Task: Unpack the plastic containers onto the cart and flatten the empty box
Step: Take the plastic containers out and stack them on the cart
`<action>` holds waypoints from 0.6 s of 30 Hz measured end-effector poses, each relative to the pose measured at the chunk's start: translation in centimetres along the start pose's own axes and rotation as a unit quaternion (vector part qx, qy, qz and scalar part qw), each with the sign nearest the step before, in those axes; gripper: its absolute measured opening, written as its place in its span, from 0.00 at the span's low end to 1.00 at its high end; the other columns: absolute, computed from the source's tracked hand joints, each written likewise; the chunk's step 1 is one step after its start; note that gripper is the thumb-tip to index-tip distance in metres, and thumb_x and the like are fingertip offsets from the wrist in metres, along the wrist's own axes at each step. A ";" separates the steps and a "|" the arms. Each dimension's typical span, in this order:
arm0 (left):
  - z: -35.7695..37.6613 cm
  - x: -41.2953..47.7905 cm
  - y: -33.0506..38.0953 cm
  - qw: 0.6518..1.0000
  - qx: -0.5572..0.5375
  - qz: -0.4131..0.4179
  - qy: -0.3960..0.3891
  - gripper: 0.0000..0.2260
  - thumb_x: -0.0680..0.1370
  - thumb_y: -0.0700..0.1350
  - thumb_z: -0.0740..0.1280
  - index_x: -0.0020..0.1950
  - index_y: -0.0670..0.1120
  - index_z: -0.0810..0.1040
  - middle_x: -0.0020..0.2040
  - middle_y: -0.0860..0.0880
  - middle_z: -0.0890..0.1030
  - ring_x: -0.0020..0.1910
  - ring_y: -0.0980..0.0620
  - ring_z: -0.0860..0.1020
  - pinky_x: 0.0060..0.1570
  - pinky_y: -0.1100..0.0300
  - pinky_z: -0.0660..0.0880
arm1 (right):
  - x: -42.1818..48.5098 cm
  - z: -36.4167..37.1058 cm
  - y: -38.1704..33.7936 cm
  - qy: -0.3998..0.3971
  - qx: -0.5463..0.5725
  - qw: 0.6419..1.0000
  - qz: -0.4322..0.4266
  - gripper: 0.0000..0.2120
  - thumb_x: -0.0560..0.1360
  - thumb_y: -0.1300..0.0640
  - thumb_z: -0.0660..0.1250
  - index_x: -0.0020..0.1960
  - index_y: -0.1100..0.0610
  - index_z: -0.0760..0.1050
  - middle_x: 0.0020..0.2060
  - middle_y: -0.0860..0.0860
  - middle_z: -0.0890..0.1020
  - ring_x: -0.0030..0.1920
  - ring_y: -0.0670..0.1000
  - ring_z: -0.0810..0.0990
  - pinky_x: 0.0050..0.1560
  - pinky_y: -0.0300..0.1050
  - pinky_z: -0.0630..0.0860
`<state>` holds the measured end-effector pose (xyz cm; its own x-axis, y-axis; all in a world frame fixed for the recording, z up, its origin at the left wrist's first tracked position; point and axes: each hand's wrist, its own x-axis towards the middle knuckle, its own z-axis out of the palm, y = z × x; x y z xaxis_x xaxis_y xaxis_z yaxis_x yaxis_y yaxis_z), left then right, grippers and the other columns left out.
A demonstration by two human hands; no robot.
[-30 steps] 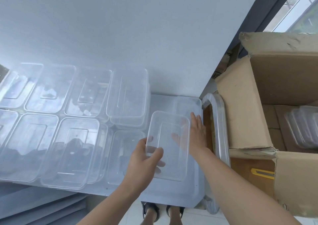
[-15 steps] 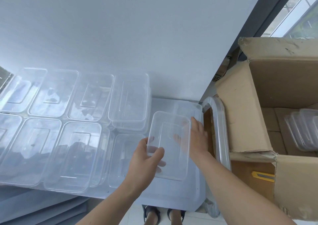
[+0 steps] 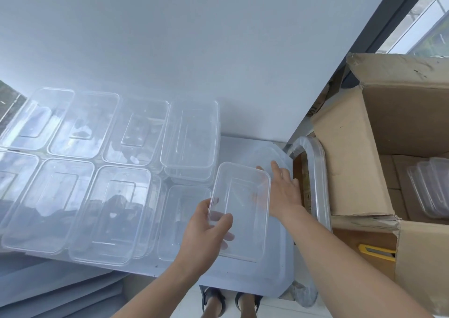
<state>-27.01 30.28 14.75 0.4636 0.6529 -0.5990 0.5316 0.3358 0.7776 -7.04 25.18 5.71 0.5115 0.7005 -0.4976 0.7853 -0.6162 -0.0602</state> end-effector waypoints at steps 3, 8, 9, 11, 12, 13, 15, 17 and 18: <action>-0.2 0.0 -0.1 1.000 -0.007 -0.001 0.002 0.17 0.79 0.46 0.68 0.66 0.53 0.69 0.53 0.49 0.80 0.39 0.51 0.85 0.37 0.61 0.79 | 0.9 0.4 -0.4 0.040 -0.033 0.998 0.029 0.37 0.78 0.29 0.51 0.81 0.44 0.47 0.77 0.56 0.55 0.71 0.60 0.62 0.66 0.55 0.65; -0.2 0.1 -0.1 1.000 -0.001 -0.008 0.006 0.24 0.69 0.53 0.66 0.65 0.54 0.69 0.53 0.50 0.80 0.39 0.52 0.84 0.36 0.62 0.79 | 1.8 0.6 -0.9 0.069 -0.045 0.996 0.033 0.39 0.77 0.30 0.51 0.81 0.47 0.45 0.73 0.56 0.59 0.69 0.59 0.62 0.66 0.53 0.64; -0.2 0.2 -0.1 1.000 -0.003 -0.009 0.006 0.24 0.69 0.53 0.65 0.64 0.54 0.69 0.53 0.50 0.80 0.39 0.52 0.85 0.36 0.62 0.79 | 1.7 0.8 -0.8 0.070 -0.039 0.996 0.029 0.39 0.77 0.29 0.51 0.81 0.47 0.46 0.75 0.56 0.57 0.71 0.60 0.60 0.68 0.55 0.62; -0.2 0.2 -0.3 1.000 -0.006 -0.009 0.006 0.20 0.71 0.53 0.67 0.62 0.56 0.70 0.53 0.50 0.80 0.39 0.52 0.85 0.37 0.61 0.80 | 1.6 1.4 -0.7 0.044 -0.015 0.999 0.009 0.41 0.76 0.28 0.49 0.81 0.47 0.45 0.79 0.58 0.49 0.78 0.63 0.48 0.74 0.61 0.52; -0.2 0.3 -0.3 1.000 -0.006 -0.008 0.006 0.17 0.74 0.51 0.68 0.61 0.56 0.70 0.53 0.50 0.80 0.39 0.52 0.85 0.37 0.61 0.80 | 1.5 1.7 -0.7 0.026 -0.006 1.000 0.004 0.42 0.76 0.27 0.47 0.82 0.47 0.43 0.80 0.57 0.45 0.79 0.64 0.42 0.76 0.62 0.48; -0.2 0.3 -0.3 1.000 -0.004 -0.008 0.008 0.15 0.77 0.49 0.69 0.62 0.56 0.70 0.53 0.50 0.80 0.39 0.52 0.85 0.37 0.61 0.79 | 1.4 1.8 -0.6 0.017 -0.006 1.000 0.007 0.43 0.73 0.25 0.42 0.82 0.47 0.42 0.80 0.57 0.43 0.79 0.64 0.40 0.76 0.63 0.46; -0.2 0.4 -0.4 1.000 -0.001 -0.008 0.011 0.15 0.79 0.44 0.67 0.64 0.54 0.69 0.52 0.50 0.80 0.40 0.52 0.85 0.36 0.62 0.78 | 1.7 2.0 -0.7 0.030 -0.020 0.999 0.024 0.46 0.70 0.25 0.34 0.82 0.47 0.41 0.80 0.57 0.44 0.79 0.64 0.44 0.75 0.62 0.51; -0.2 0.5 -0.3 1.000 0.000 -0.010 0.011 0.16 0.79 0.43 0.67 0.65 0.54 0.69 0.52 0.50 0.80 0.40 0.52 0.84 0.36 0.63 0.78 | 2.1 1.6 -0.9 0.054 -0.031 0.997 0.044 0.41 0.75 0.26 0.44 0.81 0.46 0.43 0.79 0.57 0.48 0.77 0.63 0.50 0.72 0.60 0.57; -0.2 0.6 -0.3 1.000 -0.001 -0.011 0.013 0.16 0.79 0.43 0.67 0.65 0.54 0.69 0.52 0.50 0.80 0.40 0.52 0.84 0.36 0.63 0.78 | 2.2 1.5 -1.0 0.065 -0.032 0.996 0.049 0.40 0.76 0.28 0.50 0.81 0.45 0.44 0.79 0.57 0.49 0.76 0.62 0.53 0.70 0.59 0.60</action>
<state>-27.02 30.68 14.21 0.4338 0.6624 -0.6108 0.5400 0.3515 0.7647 -7.18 26.84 3.39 0.6249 0.6806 -0.3825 0.7473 -0.6632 0.0407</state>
